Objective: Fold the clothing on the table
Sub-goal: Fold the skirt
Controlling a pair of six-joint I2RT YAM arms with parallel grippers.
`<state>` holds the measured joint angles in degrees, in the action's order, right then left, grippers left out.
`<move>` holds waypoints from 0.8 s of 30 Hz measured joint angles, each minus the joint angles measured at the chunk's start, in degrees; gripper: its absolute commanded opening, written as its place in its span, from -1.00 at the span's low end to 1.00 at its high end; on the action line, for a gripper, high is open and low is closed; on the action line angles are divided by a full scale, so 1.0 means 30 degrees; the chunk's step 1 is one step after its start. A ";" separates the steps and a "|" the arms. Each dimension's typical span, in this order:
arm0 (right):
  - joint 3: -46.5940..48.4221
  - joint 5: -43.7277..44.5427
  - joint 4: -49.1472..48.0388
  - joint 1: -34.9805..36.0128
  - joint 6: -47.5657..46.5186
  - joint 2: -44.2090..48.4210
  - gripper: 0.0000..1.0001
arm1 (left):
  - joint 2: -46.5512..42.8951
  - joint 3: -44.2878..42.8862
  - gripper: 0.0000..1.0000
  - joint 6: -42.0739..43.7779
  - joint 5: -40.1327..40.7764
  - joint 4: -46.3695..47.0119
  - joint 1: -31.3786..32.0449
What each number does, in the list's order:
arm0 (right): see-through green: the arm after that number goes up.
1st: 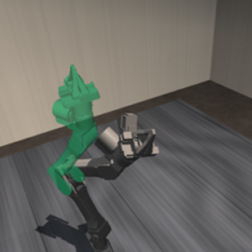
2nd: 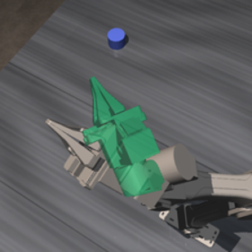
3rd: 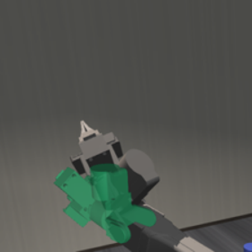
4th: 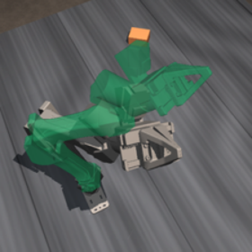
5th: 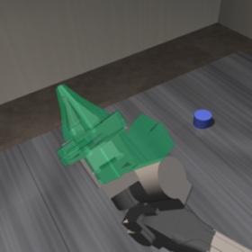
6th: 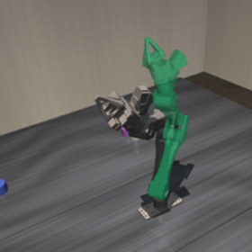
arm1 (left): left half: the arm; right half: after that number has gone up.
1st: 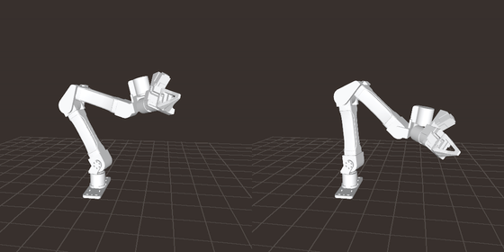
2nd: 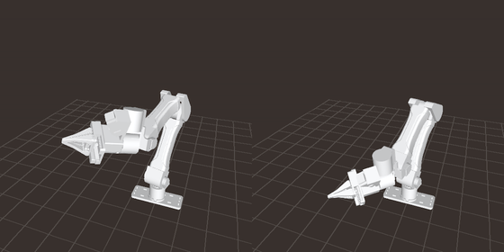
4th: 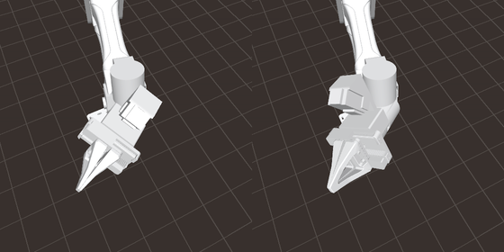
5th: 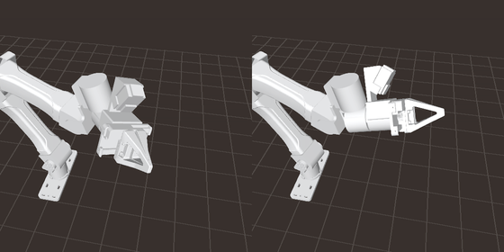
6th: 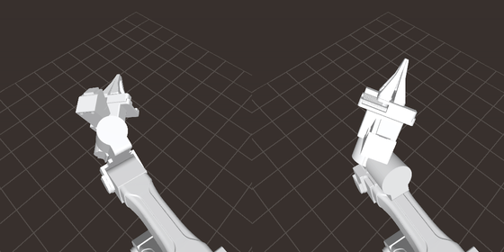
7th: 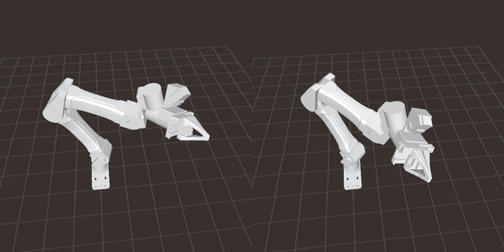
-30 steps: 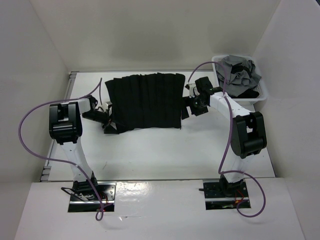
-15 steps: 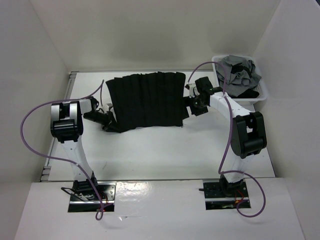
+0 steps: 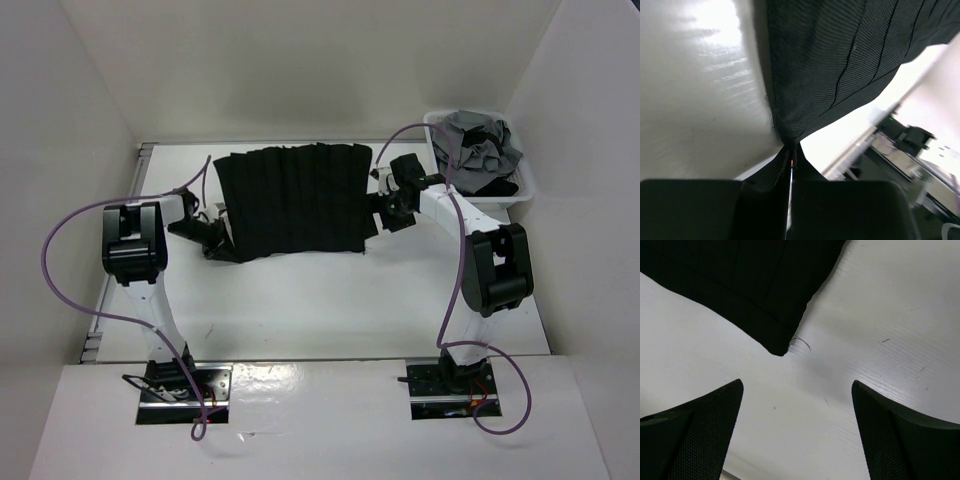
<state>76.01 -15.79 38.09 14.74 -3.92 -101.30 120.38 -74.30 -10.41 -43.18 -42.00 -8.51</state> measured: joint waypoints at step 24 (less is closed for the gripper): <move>-0.1800 -0.5523 -0.2652 0.0000 0.2863 -0.1588 0.55 | -0.2426 0.0576 -1.00 0.2142 0.3971 0.0430 0.0029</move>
<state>70.61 -32.36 30.13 14.74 4.67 -106.06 113.10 -72.58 -3.99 -31.27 -40.71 -8.43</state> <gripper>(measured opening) 0.780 0.008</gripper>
